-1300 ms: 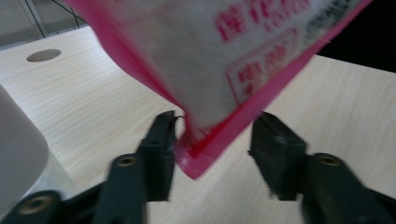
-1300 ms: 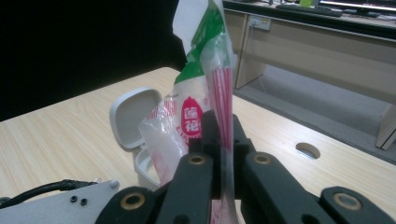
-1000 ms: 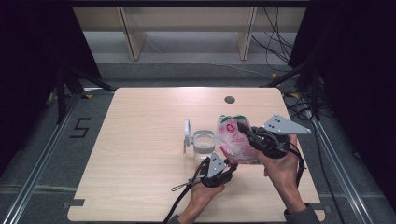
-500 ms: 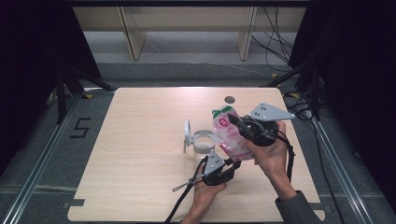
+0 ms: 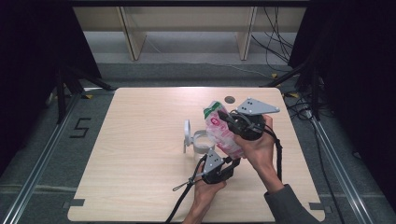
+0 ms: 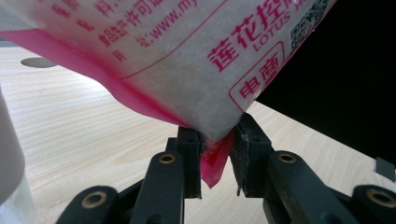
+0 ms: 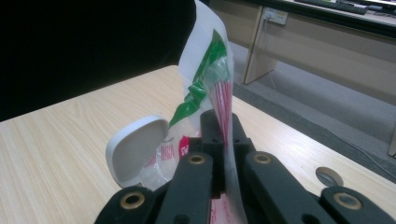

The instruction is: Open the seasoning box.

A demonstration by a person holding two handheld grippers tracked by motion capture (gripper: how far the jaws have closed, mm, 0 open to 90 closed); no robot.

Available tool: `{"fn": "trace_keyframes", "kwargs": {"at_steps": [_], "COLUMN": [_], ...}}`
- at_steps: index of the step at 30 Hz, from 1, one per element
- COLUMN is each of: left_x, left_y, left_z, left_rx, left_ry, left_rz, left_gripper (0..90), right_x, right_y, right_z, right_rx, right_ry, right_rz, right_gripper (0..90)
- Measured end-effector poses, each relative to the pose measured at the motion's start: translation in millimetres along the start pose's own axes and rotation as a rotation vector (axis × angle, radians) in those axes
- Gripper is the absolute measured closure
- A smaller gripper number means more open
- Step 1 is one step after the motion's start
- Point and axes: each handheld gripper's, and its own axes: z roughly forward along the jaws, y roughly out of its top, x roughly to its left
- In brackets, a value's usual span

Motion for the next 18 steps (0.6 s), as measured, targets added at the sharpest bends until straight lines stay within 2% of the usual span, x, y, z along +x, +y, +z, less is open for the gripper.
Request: {"fn": "trace_keyframes", "kwargs": {"at_steps": [1, 2, 4, 5, 6, 7, 12, 13, 14, 18], "left_x": [1.0, 0.9, 0.9, 0.5, 1.8, 1.4, 2.2, 2.6, 1.4, 4.0], "left_y": [0.0, 0.1, 0.7, 0.5, 0.4, 0.4, 1.0, 1.2, 1.7, 2.4], "left_z": [1.3, 1.5, 0.8, 2.6, 4.2, 5.7, 11.9, 12.7, 13.0, 14.7], "left_rx": [-0.008, -0.012, -0.001, -0.016, -0.018, -0.020, -0.023, -0.023, -0.032, -0.039], "left_ry": [-0.016, -0.016, -0.005, 0.000, -0.008, -0.011, -0.022, -0.029, -0.016, -0.016], "left_rz": [-0.007, -0.010, -0.008, -0.022, -0.011, -0.019, -0.026, -0.026, -0.034, -0.018], "left_gripper": [73.9, 73.8, 73.8, 73.8, 73.8, 73.9, 74.0, 74.0, 74.0, 74.2], "right_x": [0.4, 1.2, 0.1, 0.1, 0.1, 0.2, 1.6, 1.9, 3.2, 5.4], "right_y": [1.1, 1.2, 2.1, 2.4, 2.4, 2.7, 1.1, 1.5, 1.8, 3.2], "right_z": [1.5, 2.8, 5.8, 6.7, 6.7, 7.3, 15.3, 16.2, 17.6, 20.8], "right_rx": [0.014, 0.016, 0.004, 0.012, 0.012, 0.020, 0.023, 0.037, 0.039, 0.031], "right_ry": [0.003, 0.001, -0.004, 0.007, 0.007, 0.003, 0.002, 0.018, 0.014, 0.006], "right_rz": [-0.003, 0.007, -0.017, -0.019, -0.019, -0.020, -0.007, -0.003, -0.005, -0.003], "right_gripper": [90.0, 90.0, 90.0, 90.0, 90.0, 90.0, 90.0, 90.0, 90.0, 90.0]}}
